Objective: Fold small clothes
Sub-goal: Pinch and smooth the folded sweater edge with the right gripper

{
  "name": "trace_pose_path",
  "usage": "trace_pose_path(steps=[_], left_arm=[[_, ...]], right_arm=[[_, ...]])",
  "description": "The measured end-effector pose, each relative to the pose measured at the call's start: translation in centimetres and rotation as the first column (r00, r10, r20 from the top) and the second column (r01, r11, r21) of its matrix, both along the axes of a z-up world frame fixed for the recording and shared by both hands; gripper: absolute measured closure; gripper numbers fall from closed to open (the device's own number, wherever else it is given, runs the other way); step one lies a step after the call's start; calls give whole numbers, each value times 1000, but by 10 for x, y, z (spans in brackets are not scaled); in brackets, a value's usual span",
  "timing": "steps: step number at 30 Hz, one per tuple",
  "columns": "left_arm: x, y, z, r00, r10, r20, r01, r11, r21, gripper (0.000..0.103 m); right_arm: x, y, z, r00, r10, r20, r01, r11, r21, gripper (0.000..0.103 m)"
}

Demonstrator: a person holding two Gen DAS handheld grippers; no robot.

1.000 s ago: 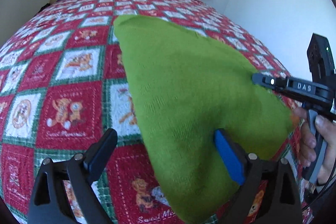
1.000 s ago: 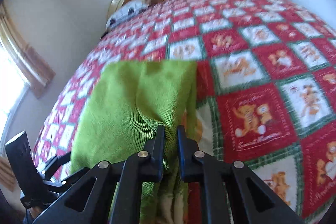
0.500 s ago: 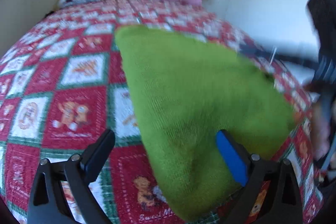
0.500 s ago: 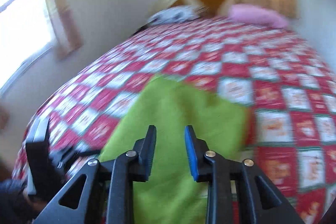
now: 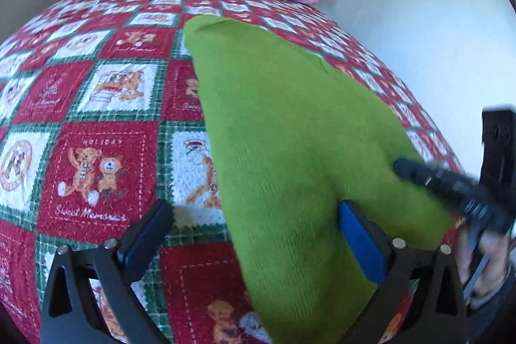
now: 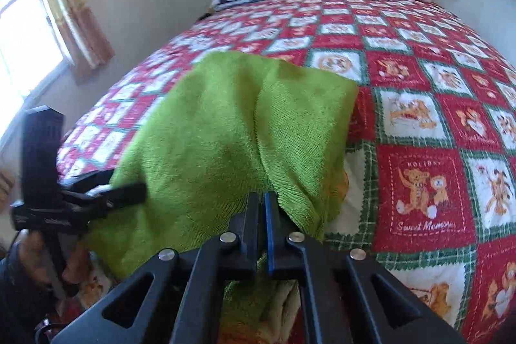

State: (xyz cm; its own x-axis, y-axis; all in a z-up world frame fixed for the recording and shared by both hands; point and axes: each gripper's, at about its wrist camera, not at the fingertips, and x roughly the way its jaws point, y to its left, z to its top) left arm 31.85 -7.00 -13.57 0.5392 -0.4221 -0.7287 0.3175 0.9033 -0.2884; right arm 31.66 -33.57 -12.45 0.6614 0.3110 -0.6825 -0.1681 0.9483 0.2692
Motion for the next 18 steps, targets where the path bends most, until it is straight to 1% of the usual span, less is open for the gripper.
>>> trace_pose_path(steps=[1, 2, 3, 4, 5, 6, 7, 8, 10, 13, 17, 18], left_arm=[[-2, -1, 0, 1000, -1, 8, 1, 1000, 6, 0], [-3, -2, 0, 1000, -2, 14, 2, 1000, 13, 0], [-3, -3, 0, 1000, -4, 16, 4, 1000, 17, 0], [-3, -3, 0, 1000, -5, 15, 5, 1000, 15, 0], [-3, -3, -1, 1000, -5, 14, 5, 1000, 10, 0], [-3, -2, -1, 1000, -6, 14, 6, 1000, 3, 0], [-4, 1, 0, 1000, -7, 14, 8, 1000, -8, 0], [-4, 2, -1, 1000, -9, 14, 10, 1000, -22, 0], [-4, 8, -1, 1000, -10, 11, 11, 998, -61, 0], [-3, 17, -1, 1000, -10, 2, 10, 992, -124, 0], [-3, 15, -2, 1000, -11, -1, 11, 990, -140, 0], [-3, 15, -2, 1000, -12, 0, 12, 990, -140, 0]], right_arm=[[0, -4, 6, 1000, 7, 11, -7, 1000, 28, 96], [-2, -12, 13, 999, 4, 32, -7, 997, 74, 95], [-3, -19, 19, 999, -3, 48, -3, 993, 117, 87], [-2, -24, 24, 998, -13, 65, 3, 988, 151, 70], [-2, -30, 29, 996, -38, 79, 24, 984, 177, 57], [0, -38, 33, 993, -77, 92, 57, 977, 204, 37], [1, -45, 36, 989, -105, 101, 79, 969, 235, 33], [5, -53, 37, 987, -125, 101, 94, 958, 271, 33], [18, -69, 32, 985, -165, 57, 136, 927, 349, 33], [38, -88, 19, 980, -201, -12, 186, 882, 433, 33], [63, -99, -8, 981, -156, -114, 193, 814, 548, 33], [68, -98, -14, 982, -139, -126, 186, 808, 559, 33]])
